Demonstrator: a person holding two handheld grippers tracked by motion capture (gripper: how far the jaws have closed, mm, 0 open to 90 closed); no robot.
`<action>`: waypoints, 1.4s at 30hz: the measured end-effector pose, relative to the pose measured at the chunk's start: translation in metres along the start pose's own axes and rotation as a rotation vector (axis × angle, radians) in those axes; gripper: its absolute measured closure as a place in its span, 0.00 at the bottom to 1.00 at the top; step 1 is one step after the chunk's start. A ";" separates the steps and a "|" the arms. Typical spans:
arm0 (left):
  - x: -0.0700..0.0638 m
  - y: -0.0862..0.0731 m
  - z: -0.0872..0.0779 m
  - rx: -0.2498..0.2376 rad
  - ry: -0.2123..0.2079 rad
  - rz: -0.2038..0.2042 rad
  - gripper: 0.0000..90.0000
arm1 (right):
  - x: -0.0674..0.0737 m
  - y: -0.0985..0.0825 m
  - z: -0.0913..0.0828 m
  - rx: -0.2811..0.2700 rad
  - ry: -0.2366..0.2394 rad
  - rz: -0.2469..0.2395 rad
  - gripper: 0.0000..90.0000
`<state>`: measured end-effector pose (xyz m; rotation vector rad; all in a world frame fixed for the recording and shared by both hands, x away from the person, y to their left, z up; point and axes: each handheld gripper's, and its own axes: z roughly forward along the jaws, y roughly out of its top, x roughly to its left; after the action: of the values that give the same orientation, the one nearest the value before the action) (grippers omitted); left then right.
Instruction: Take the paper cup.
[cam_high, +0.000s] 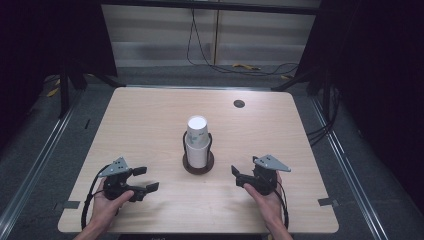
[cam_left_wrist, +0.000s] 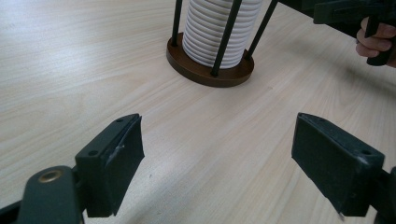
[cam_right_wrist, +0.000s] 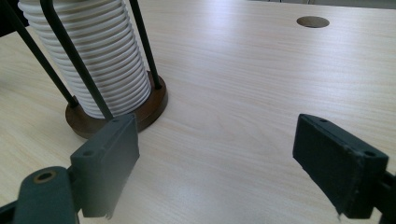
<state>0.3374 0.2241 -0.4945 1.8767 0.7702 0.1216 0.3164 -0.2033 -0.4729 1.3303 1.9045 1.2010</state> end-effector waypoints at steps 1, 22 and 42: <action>0.000 0.000 0.000 -0.001 0.001 -0.001 0.18 | 0.000 0.000 0.000 -0.002 0.005 0.001 0.15; -0.001 0.002 0.006 0.006 -0.012 -0.010 0.18 | 0.003 0.005 -0.007 0.002 0.142 0.030 0.20; -0.007 0.000 0.004 0.023 -0.001 0.038 0.18 | 0.018 0.028 -0.007 0.052 0.234 -0.035 0.27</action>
<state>0.3334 0.2168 -0.4942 1.9137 0.7389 0.1362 0.3163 -0.1856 -0.4437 1.2224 2.1249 1.3476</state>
